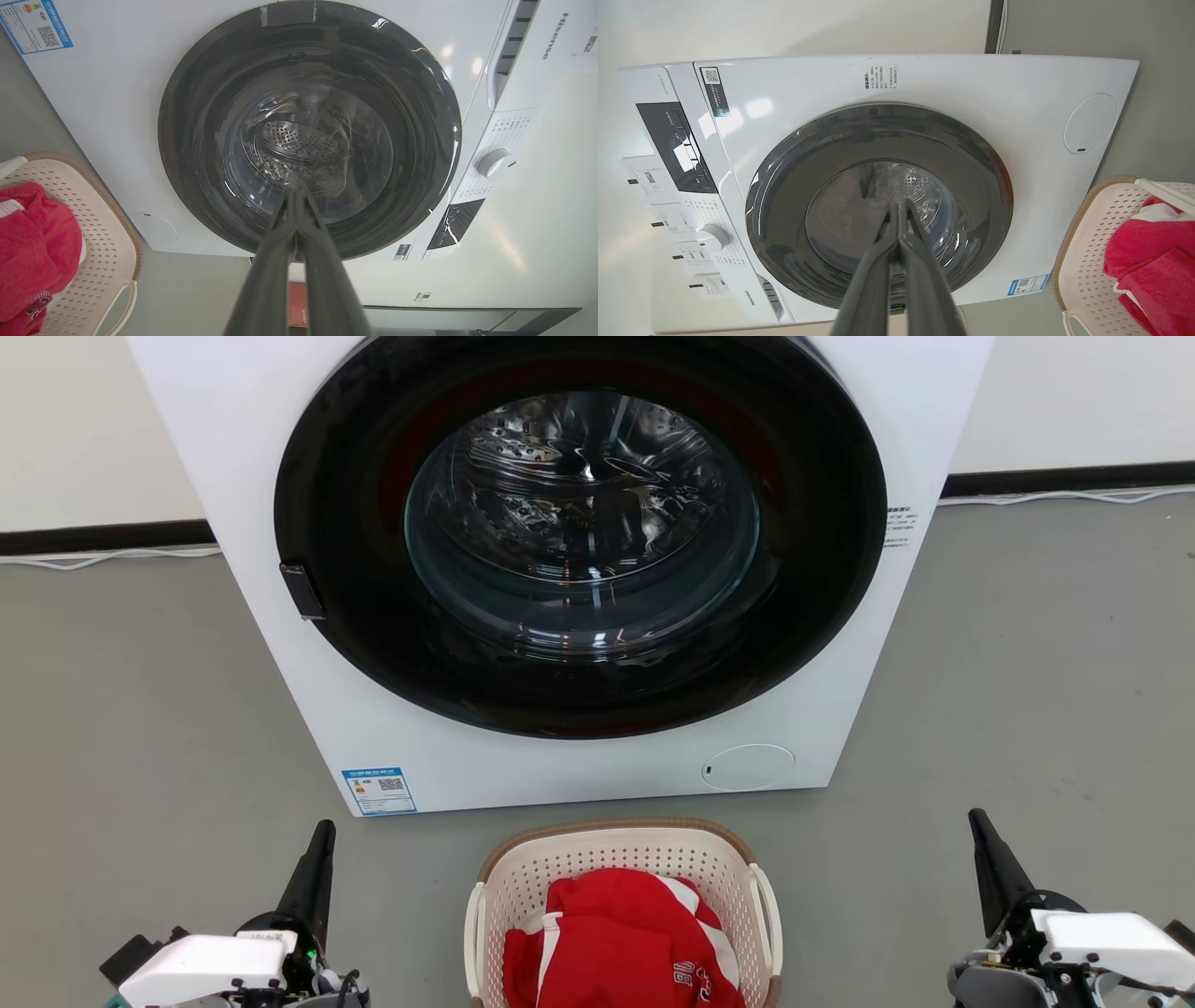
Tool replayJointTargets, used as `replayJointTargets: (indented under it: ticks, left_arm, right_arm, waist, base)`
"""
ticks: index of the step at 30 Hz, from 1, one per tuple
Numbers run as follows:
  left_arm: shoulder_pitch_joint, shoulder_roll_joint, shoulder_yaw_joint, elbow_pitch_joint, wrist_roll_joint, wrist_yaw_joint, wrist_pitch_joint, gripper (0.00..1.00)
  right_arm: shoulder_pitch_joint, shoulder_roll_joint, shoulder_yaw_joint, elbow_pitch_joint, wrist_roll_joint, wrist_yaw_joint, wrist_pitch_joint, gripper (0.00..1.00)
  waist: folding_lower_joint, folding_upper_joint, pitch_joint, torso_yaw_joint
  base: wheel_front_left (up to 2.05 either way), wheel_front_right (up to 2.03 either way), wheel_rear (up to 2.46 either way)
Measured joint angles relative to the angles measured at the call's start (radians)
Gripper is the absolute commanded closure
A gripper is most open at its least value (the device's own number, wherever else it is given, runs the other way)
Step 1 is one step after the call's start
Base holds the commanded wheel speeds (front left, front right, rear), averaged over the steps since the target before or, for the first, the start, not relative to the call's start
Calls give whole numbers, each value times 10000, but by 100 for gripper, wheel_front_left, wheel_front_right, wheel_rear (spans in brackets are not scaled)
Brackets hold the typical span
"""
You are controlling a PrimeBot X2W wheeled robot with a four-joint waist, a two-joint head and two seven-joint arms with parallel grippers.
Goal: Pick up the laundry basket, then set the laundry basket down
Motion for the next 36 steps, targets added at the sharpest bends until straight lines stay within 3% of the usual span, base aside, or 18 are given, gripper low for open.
replayJointTargets:
  ticks: [36]
  left_arm:
    - [-1,-6,21,-19,-313,-44,42,100]
  right_arm:
    - [-176,6,-15,-17,349,0,67,100]
  waist:
    - [-1,0,8,1]
  base:
    - [0,0,0]
